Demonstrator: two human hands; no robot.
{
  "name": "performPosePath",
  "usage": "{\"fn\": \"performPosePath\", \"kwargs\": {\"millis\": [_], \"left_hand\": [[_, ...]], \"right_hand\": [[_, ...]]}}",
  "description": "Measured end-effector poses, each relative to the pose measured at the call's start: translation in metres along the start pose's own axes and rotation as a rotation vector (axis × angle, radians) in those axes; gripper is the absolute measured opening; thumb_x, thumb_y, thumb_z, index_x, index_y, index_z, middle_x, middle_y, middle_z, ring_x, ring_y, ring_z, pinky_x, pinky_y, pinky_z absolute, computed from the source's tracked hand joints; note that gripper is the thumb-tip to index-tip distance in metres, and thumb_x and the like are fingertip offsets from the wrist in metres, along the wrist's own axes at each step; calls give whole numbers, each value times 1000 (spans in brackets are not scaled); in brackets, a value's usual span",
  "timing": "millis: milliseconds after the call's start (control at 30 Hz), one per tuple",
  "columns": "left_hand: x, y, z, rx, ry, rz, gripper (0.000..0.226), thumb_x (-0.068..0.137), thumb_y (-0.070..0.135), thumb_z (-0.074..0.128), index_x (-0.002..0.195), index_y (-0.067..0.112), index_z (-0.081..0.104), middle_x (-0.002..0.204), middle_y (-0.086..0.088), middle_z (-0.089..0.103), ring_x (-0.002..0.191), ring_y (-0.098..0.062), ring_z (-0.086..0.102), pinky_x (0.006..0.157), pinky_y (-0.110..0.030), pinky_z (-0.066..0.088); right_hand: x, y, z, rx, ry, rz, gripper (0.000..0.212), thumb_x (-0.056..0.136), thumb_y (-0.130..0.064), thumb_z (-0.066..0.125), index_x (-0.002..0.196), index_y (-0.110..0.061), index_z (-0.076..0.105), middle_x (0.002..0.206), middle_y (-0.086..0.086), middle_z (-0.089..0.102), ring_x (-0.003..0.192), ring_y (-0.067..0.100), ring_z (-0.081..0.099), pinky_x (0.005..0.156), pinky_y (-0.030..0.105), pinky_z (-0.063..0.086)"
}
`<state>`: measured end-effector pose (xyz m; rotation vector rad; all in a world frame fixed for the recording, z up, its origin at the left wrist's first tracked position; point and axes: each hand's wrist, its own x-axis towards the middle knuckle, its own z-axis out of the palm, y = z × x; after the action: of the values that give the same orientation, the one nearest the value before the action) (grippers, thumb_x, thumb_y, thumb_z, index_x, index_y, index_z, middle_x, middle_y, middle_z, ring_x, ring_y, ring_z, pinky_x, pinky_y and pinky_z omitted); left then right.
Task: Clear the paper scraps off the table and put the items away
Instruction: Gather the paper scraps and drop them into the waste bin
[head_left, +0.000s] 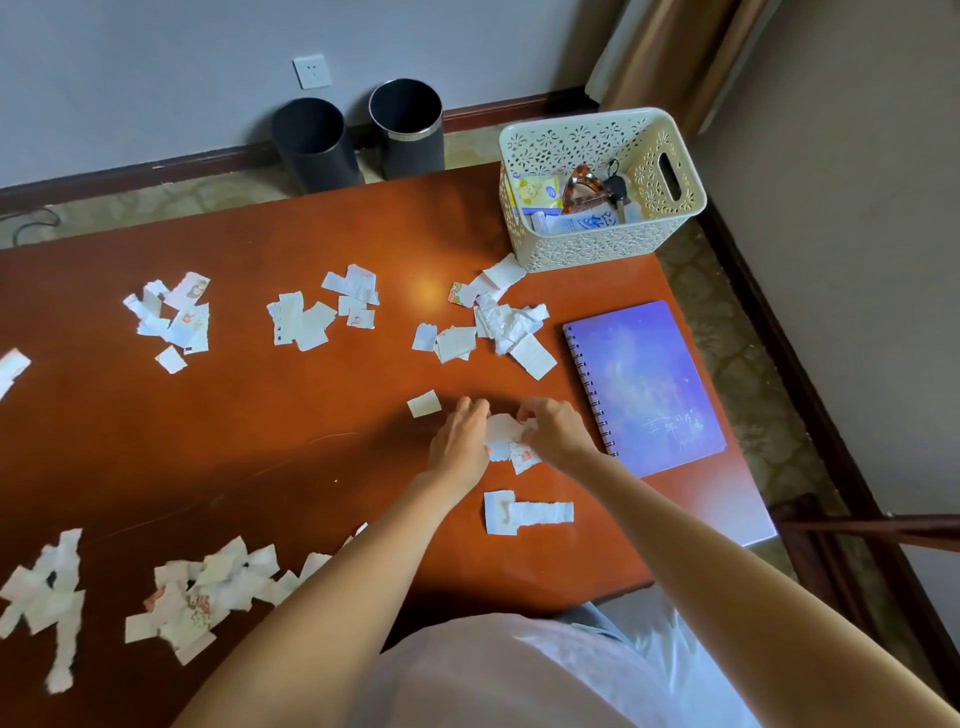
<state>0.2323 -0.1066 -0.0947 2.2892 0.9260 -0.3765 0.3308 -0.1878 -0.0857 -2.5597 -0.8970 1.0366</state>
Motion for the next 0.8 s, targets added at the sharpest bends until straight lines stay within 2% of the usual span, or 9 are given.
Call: {"fn": "performPosePath", "kwargs": {"millis": [67, 167, 267, 400, 533, 633, 700, 767, 800], "left_hand": [[-2, 1, -1, -40, -2, -9, 53, 91, 14, 57, 140, 10, 37, 145, -9, 43, 134, -25, 43, 103, -31, 43], [-3, -1, -7, -94, 52, -25, 35, 90, 13, 58, 124, 8, 52, 127, -11, 59, 118, -26, 57, 90, -31, 52], [-3, -8, -18, -107, 99, -42, 24, 92, 9, 54, 116, 6, 57, 120, -14, 63, 112, -28, 59, 85, -32, 54], [-4, -16, -30, -136, 91, -38, 24, 95, 7, 48, 117, 3, 56, 120, -16, 61, 113, -30, 58, 83, -29, 52], [-8, -17, -37, -289, 28, -57, 33, 95, 7, 47, 128, 9, 48, 131, -11, 54, 115, -25, 56, 80, -22, 48], [-14, -15, -38, -482, -101, -127, 43, 94, 4, 44, 135, 18, 40, 135, -9, 48, 82, -17, 62, 62, -16, 48], [-19, -11, -40, -619, -145, -220, 52, 92, -1, 42, 138, 22, 35, 141, -8, 41, 73, -12, 59, 66, -20, 50], [-23, -7, -43, -770, -154, -300, 55, 90, -4, 40, 140, 18, 35, 142, -10, 40, 84, -17, 57, 76, -29, 53], [-24, -5, -44, -860, -160, -323, 53, 90, -4, 39, 139, 15, 37, 138, -12, 42, 92, -20, 55, 75, -31, 53]], "right_hand": [[0, 1, -1, 3, -6, -15, 21, 88, -5, 58, 107, -3, 65, 106, 17, 67, 87, 29, 61, 66, 27, 49], [-2, 1, -4, 4, -7, -40, 22, 90, -6, 55, 108, 0, 66, 104, 19, 67, 79, 23, 55, 62, 23, 46], [-5, -1, -6, 2, -3, -70, 24, 93, -7, 50, 112, -3, 65, 106, 18, 67, 89, 29, 64, 72, 28, 52], [-9, -7, -4, -46, -19, -124, 33, 94, -6, 46, 122, -14, 60, 113, 13, 66, 92, 30, 65, 78, 42, 57], [-14, -14, -1, -167, -11, -226, 44, 94, -1, 42, 133, -19, 50, 109, 13, 64, 77, 26, 58, 58, 30, 49], [-19, -19, 3, -325, -7, -300, 48, 94, 0, 45, 138, -19, 40, 101, 11, 59, 75, 24, 48, 62, 29, 43], [-22, -23, 3, -387, -2, -322, 47, 94, -2, 43, 138, -16, 36, 95, 10, 52, 78, 22, 43, 66, 29, 38], [-25, -27, 2, -427, 0, -335, 46, 95, -4, 42, 139, -15, 34, 102, 13, 53, 86, 25, 48, 71, 32, 41], [-26, -29, 2, -447, 6, -341, 47, 95, -4, 43, 140, -15, 33, 109, 14, 55, 94, 27, 52, 75, 33, 44]]}}
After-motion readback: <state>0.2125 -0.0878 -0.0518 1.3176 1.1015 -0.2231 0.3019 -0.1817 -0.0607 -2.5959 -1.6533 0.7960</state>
